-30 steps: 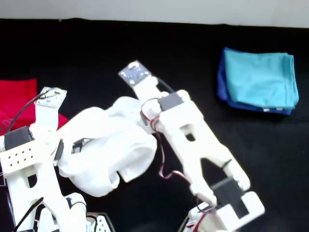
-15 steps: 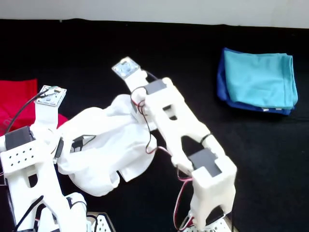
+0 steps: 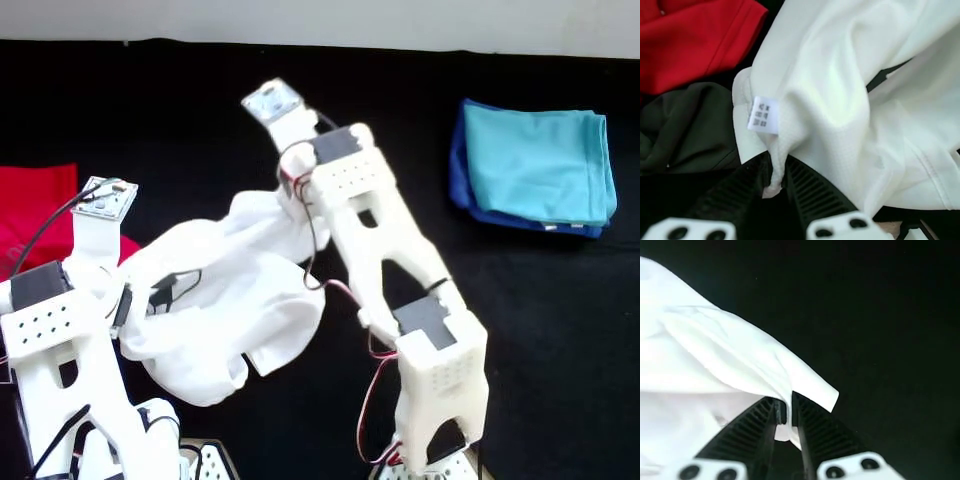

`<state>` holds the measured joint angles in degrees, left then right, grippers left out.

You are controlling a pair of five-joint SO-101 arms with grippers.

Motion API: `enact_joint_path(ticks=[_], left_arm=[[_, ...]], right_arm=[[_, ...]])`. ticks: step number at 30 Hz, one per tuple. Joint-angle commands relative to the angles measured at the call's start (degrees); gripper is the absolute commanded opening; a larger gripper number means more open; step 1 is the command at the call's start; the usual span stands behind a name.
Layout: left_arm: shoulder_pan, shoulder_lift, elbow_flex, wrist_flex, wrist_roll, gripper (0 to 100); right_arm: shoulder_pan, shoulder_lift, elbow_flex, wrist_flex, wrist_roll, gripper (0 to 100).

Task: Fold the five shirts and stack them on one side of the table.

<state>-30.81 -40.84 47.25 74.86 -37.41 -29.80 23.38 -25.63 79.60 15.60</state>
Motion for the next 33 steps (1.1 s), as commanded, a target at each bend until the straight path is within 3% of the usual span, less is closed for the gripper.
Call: enact_joint_path(ticks=[1, 5, 10, 15, 20, 23, 28, 33], left_arm=[[1.9, -0.5, -1.3, -0.9, -0.4, 1], [6.4, -0.4, -8.0, -0.8, 5.0, 1], [13.1, 2.3, -25.8, 1.2, 14.6, 1], [17.8, 14.9, -49.8, 10.6, 21.8, 1], [21.9, 27.6, -78.8, 25.8, 25.8, 1], [23.0, 30.6, -89.0, 27.0, 25.8, 1], [24.7, 29.4, -89.4, 27.1, 25.8, 1], [28.3, 25.5, -73.3, 27.0, 25.4, 1]], right_arm=[[4.1, -0.7, -9.1, 4.4, 0.6, 0.7], [7.7, -0.7, -20.2, 11.2, 0.6, 0.7], [10.7, -0.7, -32.7, 18.9, 2.8, 0.7], [15.4, -0.7, -45.5, 21.4, 3.3, 0.7], [19.6, -1.7, -50.2, 21.6, 3.3, 0.7], [19.6, -7.8, -48.3, 21.6, 3.3, 0.7], [18.6, -21.8, -32.0, 21.6, 3.1, 0.7], [18.4, -31.7, -10.0, 20.0, 3.0, 0.7]])
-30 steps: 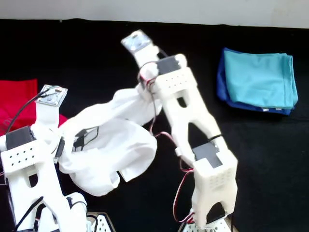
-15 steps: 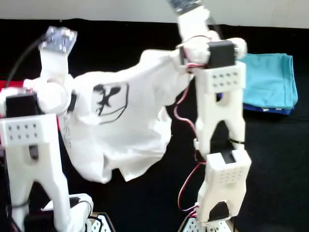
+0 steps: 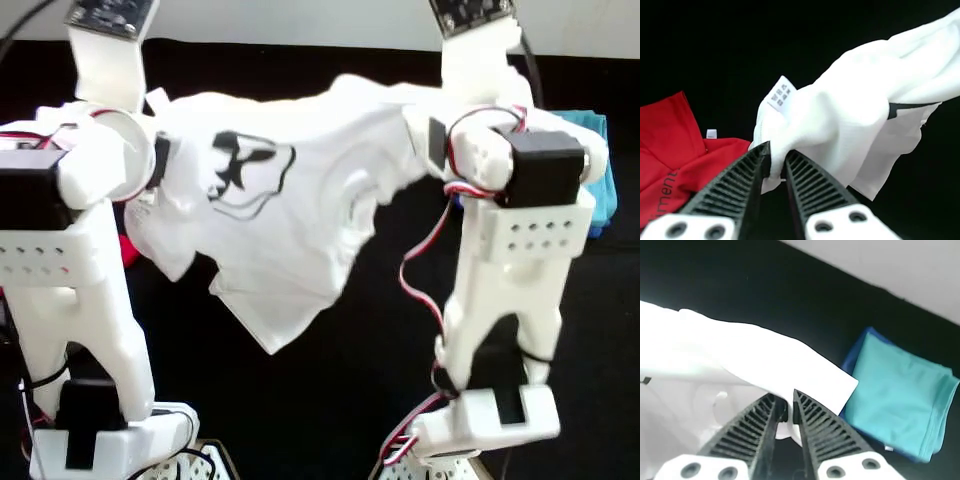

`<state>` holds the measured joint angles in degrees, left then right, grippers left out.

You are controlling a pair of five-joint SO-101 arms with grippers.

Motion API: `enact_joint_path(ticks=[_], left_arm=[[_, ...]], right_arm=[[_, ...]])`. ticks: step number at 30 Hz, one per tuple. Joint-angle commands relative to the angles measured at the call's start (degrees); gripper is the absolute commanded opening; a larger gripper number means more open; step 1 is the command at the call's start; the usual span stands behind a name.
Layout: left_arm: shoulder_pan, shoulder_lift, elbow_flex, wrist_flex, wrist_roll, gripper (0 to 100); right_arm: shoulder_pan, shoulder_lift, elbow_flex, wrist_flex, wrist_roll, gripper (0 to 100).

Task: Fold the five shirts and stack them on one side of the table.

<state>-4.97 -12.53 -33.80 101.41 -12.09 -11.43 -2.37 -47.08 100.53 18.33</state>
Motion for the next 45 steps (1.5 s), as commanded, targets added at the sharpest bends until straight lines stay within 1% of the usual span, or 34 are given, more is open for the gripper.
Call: enact_joint_path(ticks=[1, 3, 6, 10, 15, 17, 19, 21, 24, 28, 33, 36, 40, 42, 45], left_arm=[[3.0, -3.1, 12.4, 0.4, 0.0, 1], [4.2, -3.1, 20.6, 0.3, -0.2, 1], [5.1, -1.0, 31.9, -1.3, -2.7, 1], [5.0, 3.1, 42.7, -4.7, -4.2, 3], [5.0, 7.8, 46.0, -4.7, -4.9, 16], [5.0, 8.3, 45.8, -4.6, -5.3, 18], [4.9, 7.8, 45.7, -3.4, -8.6, 18], [3.9, 7.2, 45.5, -2.6, -11.3, 18], [2.6, 7.5, 45.8, -3.0, -11.4, 18], [2.4, 9.4, 45.8, -6.5, -11.4, 18], [-0.8, 10.0, 45.3, -11.3, -11.4, 18], [-2.0, 8.8, 40.6, -9.4, -11.4, 18], [-1.5, 6.7, 29.8, -2.1, -11.3, 18], [-1.5, 6.5, 25.6, -1.5, -11.2, 18], [-0.7, 8.4, 25.6, -2.5, -11.1, 18]], right_arm=[[0.0, -7.4, 15.7, -2.1, 0.3, 0.7], [0.0, -9.9, 23.9, -4.7, 0.3, 0.7], [0.0, -13.0, 37.8, -9.3, 0.3, 0.7], [0.1, -19.6, 57.6, -18.4, 0.3, 0.7], [0.3, -32.1, 79.8, -30.3, 0.4, 0.7], [0.8, -35.8, 85.8, -33.2, 0.5, 0.7], [2.5, -38.0, 90.2, -35.2, 0.5, 0.7], [5.3, -38.8, 92.4, -36.3, 0.6, 0.7], [8.3, -38.8, 93.6, -37.1, 0.7, 0.7], [9.1, -39.2, 93.3, -37.4, 0.7, 0.7], [9.1, -39.3, 93.5, -37.4, 0.7, 0.7], [9.1, -39.3, 93.7, -37.4, 0.7, 0.7], [9.1, -39.3, 93.5, -37.4, 0.7, 0.7], [9.1, -39.3, 93.5, -37.4, 0.7, 0.7], [9.1, -39.2, 93.6, -37.4, 0.7, 0.7]])
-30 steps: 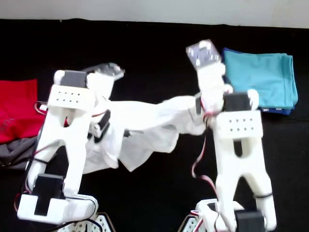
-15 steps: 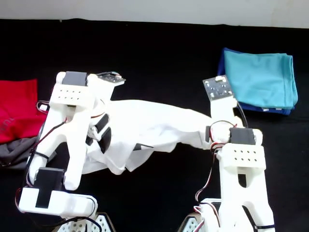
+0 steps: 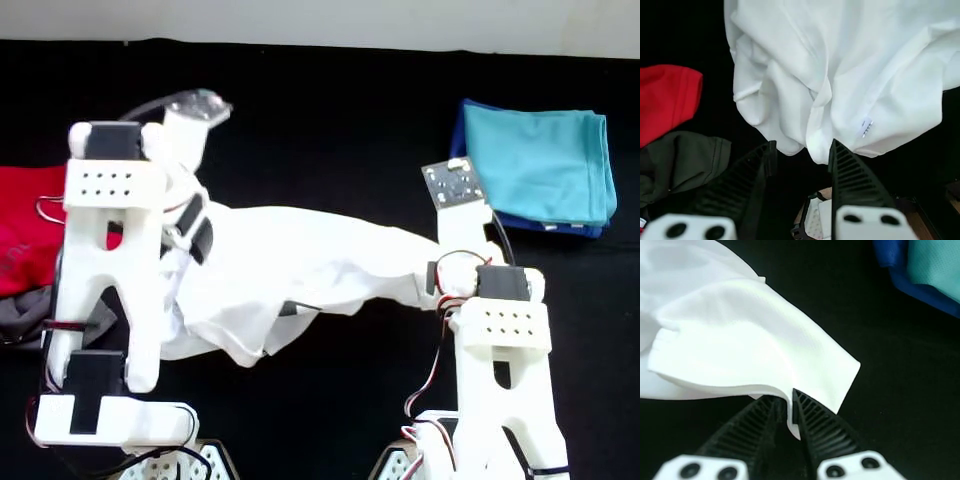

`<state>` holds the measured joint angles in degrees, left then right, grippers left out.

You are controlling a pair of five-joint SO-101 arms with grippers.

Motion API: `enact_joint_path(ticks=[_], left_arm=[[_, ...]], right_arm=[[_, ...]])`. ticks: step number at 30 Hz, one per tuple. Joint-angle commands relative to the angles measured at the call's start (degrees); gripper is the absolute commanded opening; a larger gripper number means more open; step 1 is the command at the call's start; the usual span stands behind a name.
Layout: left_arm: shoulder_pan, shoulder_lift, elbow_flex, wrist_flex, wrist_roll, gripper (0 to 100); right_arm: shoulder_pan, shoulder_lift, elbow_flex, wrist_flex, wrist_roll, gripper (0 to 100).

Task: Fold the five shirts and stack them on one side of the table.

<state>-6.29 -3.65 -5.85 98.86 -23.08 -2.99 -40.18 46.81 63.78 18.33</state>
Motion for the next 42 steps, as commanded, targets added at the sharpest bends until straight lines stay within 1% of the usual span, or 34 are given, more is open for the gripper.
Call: enact_joint_path(ticks=[1, 6, 9, 13, 17, 22, 25, 27, 32, 36, 40, 42], left_arm=[[1.3, 0.8, -0.7, -0.2, -0.1, 18], [5.8, 8.0, 11.7, -1.5, -0.2, 18], [8.8, 8.9, 20.7, -6.0, -0.4, 18], [12.9, 5.0, 33.2, -12.6, -0.5, 18], [16.9, -4.0, 41.2, -14.3, -0.5, 18], [19.7, -14.2, 46.8, -14.3, -0.7, 18], [21.3, -16.2, 50.6, -14.9, -5.0, 18], [21.4, -16.2, 53.1, -17.8, -6.5, 18], [21.3, -14.4, 57.1, -25.0, -6.6, 18], [21.2, -10.0, 58.9, -29.5, -6.6, 18], [21.1, -3.5, 58.7, -32.4, -6.6, 18], [21.1, -1.2, 57.5, -32.5, -6.7, 18]], right_arm=[[0.7, -1.4, -0.3, -0.7, 0.7, 0.7], [0.7, -1.4, -0.4, -0.7, 0.7, 0.7], [0.7, -1.4, -0.5, -0.7, 0.7, 0.7], [0.7, -1.5, -0.4, -0.7, 0.7, 0.7], [0.7, -1.5, -0.3, -0.7, 0.7, 0.7], [0.7, -1.5, -0.5, -0.7, 0.7, 0.7], [0.7, -1.5, -0.5, -0.7, 0.7, 0.7], [0.7, -1.5, -0.5, -0.7, 0.7, 0.7], [0.7, -1.5, -0.5, -0.7, 0.7, 0.7], [0.7, -1.5, -0.4, -0.7, 0.7, 0.7], [0.7, -1.5, -0.5, -0.7, 0.7, 0.7], [0.7, -1.5, -0.5, -0.7, 0.7, 0.7]])
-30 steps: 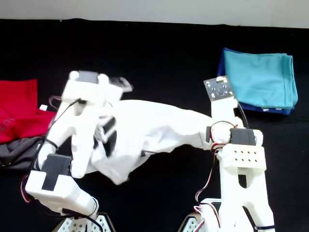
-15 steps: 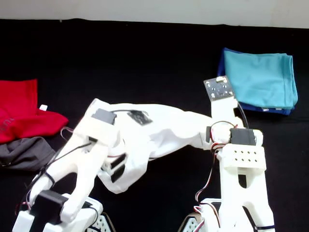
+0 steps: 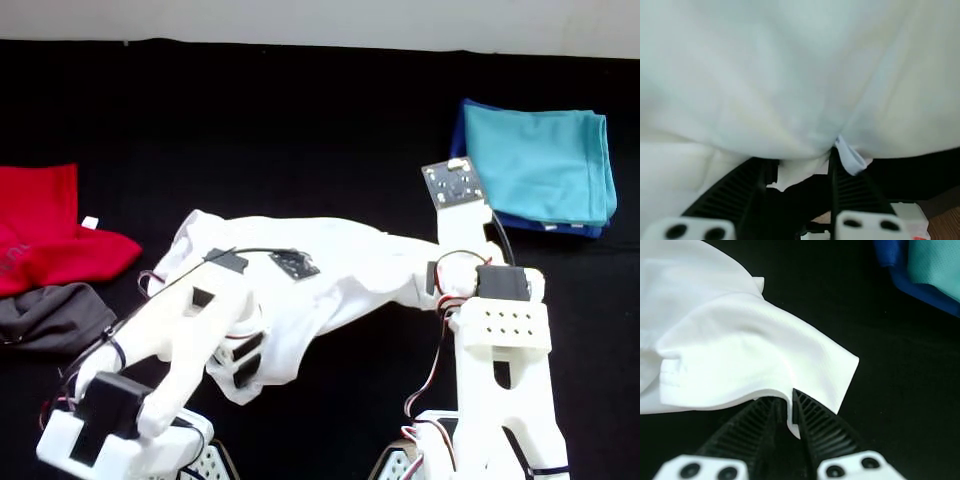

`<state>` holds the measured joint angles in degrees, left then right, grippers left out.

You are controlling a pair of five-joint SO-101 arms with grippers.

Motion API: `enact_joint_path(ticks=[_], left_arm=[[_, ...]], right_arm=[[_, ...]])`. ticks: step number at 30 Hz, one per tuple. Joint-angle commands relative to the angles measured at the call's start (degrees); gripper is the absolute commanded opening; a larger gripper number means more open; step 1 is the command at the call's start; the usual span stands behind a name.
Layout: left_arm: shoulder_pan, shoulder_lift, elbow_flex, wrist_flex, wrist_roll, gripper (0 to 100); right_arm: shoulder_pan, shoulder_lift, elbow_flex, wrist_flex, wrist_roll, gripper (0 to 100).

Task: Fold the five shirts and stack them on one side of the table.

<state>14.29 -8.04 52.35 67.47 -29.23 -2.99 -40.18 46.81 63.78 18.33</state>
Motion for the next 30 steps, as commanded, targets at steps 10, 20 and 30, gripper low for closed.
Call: enact_joint_path(ticks=[10, 20, 30], left_arm=[[0.6, -4.6, -8.5, 9.3, -0.3, 1], [0.7, -14.5, -16.2, 25.5, -0.4, 1], [0.7, -14.4, -20.3, 26.5, -0.3, 1]], right_arm=[[0.7, -1.5, -0.3, -0.7, 0.7, 0.7], [0.7, -1.5, -0.7, -0.7, 0.7, 0.7], [0.7, -1.0, -0.3, -2.8, 0.7, 0.7]])
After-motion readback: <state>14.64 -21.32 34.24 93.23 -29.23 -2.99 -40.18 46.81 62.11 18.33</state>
